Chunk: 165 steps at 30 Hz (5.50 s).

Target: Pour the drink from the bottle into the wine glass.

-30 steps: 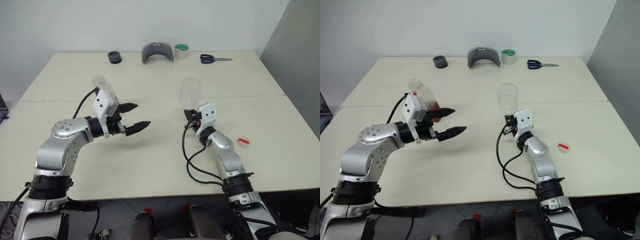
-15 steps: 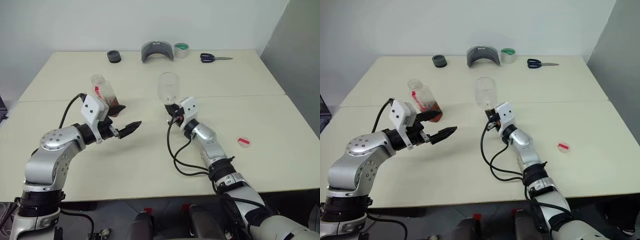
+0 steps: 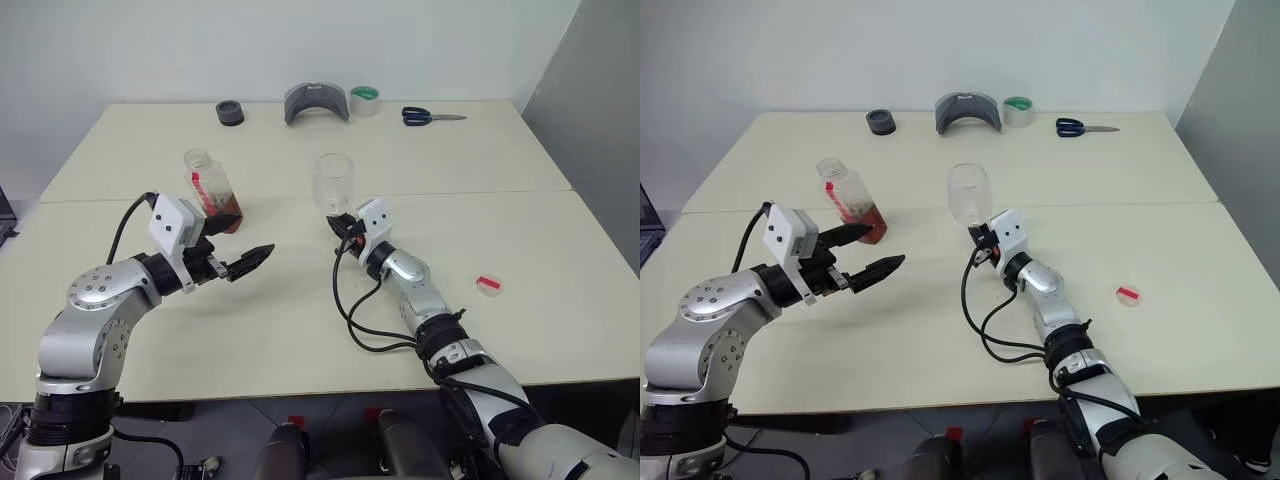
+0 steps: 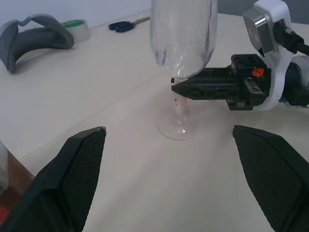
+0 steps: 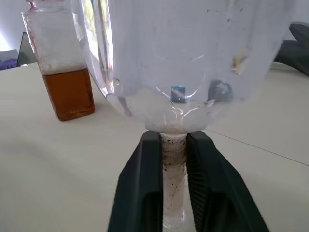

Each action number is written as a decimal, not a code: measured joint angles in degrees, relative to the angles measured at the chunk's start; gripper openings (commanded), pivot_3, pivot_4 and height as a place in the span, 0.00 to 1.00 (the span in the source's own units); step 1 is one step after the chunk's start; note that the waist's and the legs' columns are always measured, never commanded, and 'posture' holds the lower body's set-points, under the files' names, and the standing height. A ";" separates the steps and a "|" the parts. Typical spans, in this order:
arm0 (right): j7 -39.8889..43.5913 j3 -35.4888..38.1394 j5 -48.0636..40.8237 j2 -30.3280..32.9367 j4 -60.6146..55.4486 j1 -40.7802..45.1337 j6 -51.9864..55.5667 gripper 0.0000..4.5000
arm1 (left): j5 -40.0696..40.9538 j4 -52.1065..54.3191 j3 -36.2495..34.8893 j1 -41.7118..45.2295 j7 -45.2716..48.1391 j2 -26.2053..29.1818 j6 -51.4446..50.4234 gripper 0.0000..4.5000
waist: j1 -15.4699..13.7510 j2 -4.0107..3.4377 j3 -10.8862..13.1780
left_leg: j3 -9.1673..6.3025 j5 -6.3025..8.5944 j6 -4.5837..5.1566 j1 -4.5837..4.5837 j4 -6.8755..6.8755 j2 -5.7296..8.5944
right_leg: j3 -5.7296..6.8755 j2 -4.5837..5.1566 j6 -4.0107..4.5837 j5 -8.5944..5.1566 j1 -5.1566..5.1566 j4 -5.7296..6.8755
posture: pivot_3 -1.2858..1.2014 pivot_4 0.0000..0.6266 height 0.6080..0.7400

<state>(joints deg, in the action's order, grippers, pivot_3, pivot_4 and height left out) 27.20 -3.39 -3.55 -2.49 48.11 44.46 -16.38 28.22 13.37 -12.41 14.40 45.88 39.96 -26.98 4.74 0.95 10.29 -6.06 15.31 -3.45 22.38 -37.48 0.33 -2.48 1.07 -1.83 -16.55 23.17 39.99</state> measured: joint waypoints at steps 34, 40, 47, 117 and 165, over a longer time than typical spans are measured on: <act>14.81 -8.87 -9.01 20.17 -64.95 -29.40 36.60 0.99 | -8.92 -25.94 -1.48 0.54 -7.86 -7.45 17.85 1.00 | -1.56 0.09 -0.03 | -0.05 -0.01 -0.02 -0.11 0.35 0.03 | 0.08 0.04 -0.02 -0.01 -0.02 -0.12 | 0.52 0.24 1.00; 13.51 -10.55 -9.39 19.47 -67.94 -29.32 39.46 0.99 | -11.36 -37.29 -1.39 8.23 -7.59 -7.50 22.96 1.00 | -1.83 0.10 -0.04 | -0.07 -0.01 -0.02 -0.08 0.35 0.05 | 0.12 0.07 -0.01 -0.01 -0.01 -0.14 | 0.52 0.24 1.00; 13.23 -11.42 -10.21 19.56 -68.68 -29.17 40.76 0.99 | -13.65 -44.35 -0.54 14.73 -7.65 -7.51 25.80 1.00 | -1.80 0.11 -0.04 | -0.07 -0.02 -0.02 -0.07 0.35 0.05 | 0.12 0.06 -0.01 -0.01 -0.01 -0.14 | 0.52 0.24 1.00; -0.06 -0.68 -13.26 20.07 -75.88 -24.60 44.72 1.00 | -36.25 -58.55 19.70 46.39 -11.69 -14.59 42.29 0.38 | -1.81 0.22 0.00 | -0.20 -0.02 -0.03 0.43 -0.31 0.13 | 0.24 0.02 -0.05 0.01 0.11 -0.04 | 0.52 0.24 1.00; -0.11 -0.19 -13.55 22.54 -73.96 -22.64 45.81 1.00 | -71.19 -78.46 38.71 60.87 -47.57 -7.49 69.06 0.38 | -1.81 0.25 0.02 | -0.18 -0.01 -0.02 0.45 -0.31 0.18 | 0.26 0.04 -0.06 0.00 0.12 -0.03 | 0.52 0.24 1.00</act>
<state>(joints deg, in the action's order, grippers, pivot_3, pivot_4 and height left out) 27.09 -3.58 -17.10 20.05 -25.86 21.82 29.43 -42.98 -65.09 26.31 75.27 -1.69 32.47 42.08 2.92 1.20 10.31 -6.24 15.30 -3.46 22.83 -37.79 0.50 -2.23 1.10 -1.88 -16.55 23.30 39.96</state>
